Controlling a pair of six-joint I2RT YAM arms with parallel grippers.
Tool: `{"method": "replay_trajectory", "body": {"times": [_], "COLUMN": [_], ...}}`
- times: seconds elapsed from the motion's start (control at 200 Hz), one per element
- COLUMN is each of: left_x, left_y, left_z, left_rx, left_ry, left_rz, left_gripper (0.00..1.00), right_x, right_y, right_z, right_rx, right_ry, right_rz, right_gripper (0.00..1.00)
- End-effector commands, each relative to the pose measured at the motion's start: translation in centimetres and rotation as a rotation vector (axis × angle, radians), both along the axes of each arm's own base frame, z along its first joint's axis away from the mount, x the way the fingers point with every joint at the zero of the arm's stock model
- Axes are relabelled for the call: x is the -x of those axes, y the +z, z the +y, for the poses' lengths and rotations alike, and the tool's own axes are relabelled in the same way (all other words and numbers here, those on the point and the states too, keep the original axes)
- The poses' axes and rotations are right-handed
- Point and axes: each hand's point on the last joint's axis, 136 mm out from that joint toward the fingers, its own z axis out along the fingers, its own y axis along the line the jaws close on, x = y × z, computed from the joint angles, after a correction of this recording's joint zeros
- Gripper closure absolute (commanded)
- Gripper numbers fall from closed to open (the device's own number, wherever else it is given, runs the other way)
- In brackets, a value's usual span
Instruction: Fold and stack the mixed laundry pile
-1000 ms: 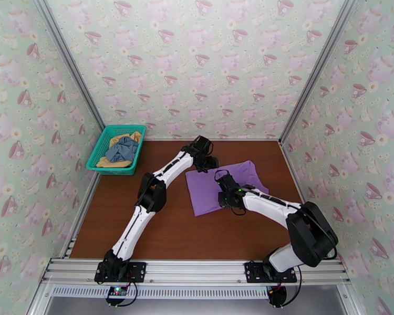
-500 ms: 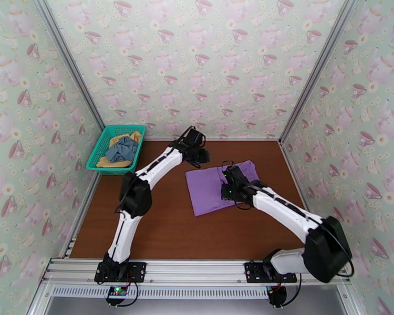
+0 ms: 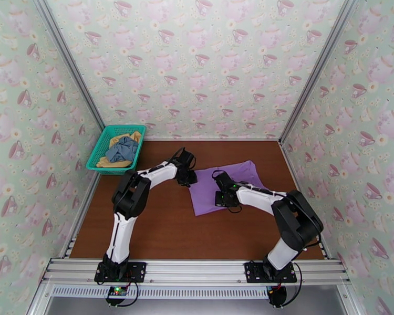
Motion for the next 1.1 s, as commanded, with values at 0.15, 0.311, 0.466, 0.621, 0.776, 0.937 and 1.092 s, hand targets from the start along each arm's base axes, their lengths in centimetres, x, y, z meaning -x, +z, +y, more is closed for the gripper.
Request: {"method": "replay_trajectory", "body": {"times": [0.15, 0.311, 0.466, 0.621, 0.776, 0.937, 1.092], "left_x": [-5.1, -8.7, -11.3, -9.5, -4.0, 1.3, 3.9], "left_y": [-3.4, -1.5, 6.5, 14.7, 14.4, 8.9, 3.4], "left_z": [-1.6, -2.6, -1.7, 0.4, 3.2, 3.3, 2.9], "left_rx": [0.072, 0.121, 0.156, 0.115, 0.059, 0.138, 0.096], "left_ry": [-0.109, -0.151, -0.145, -0.138, -0.076, 0.008, 0.055], "left_rz": [0.024, -0.051, -0.224, -0.362, -0.280, -0.167, -0.059], "left_gripper": [0.70, 0.69, 0.57, 0.40, 0.44, 0.51, 0.60], "right_x": [4.6, 3.3, -1.3, -4.2, -6.9, -10.5, -13.0], "right_y": [-2.8, 0.0, 5.9, 11.1, 11.3, 7.7, 4.0], "right_z": [7.7, 13.4, 10.9, 7.3, 4.2, 2.5, 1.8], "right_rx": [-0.259, -0.343, -0.163, -0.100, -0.095, -0.138, -0.161], "right_ry": [-0.016, 0.038, 0.070, 0.096, 0.152, 0.177, 0.130], "right_rz": [0.145, 0.096, -0.059, -0.142, -0.134, -0.053, -0.006], "right_gripper": [1.00, 1.00, 0.87, 0.75, 0.84, 0.97, 1.00]}}
